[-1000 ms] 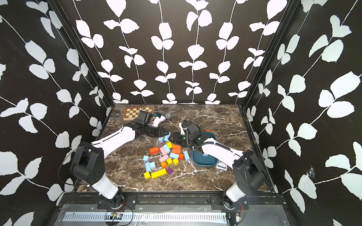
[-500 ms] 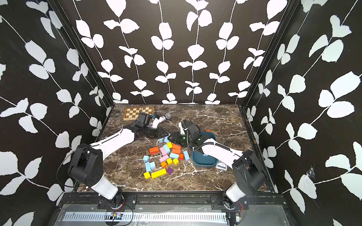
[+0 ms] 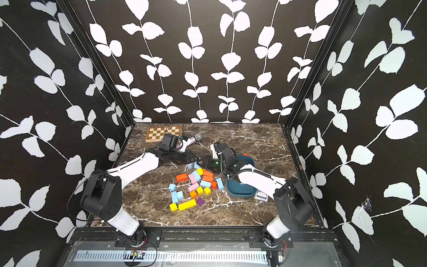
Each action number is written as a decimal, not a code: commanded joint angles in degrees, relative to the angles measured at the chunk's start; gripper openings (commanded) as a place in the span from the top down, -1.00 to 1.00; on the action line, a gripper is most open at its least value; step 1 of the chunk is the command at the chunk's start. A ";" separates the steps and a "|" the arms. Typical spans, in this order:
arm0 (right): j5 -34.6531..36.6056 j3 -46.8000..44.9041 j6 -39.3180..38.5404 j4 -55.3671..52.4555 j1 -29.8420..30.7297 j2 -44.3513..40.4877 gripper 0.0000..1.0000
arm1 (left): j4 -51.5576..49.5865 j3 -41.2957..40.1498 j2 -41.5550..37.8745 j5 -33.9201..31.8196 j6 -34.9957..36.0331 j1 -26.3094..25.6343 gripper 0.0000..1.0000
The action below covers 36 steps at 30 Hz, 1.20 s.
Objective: Pick out the blue building blocks
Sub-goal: Pick up the building block from the center of the board.
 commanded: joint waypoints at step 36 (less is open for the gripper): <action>-1.67 -1.73 5.16 6.48 0.98 -0.72 0.02 | 4.58 -3.10 -2.77 2.24 -7.32 0.20 0.99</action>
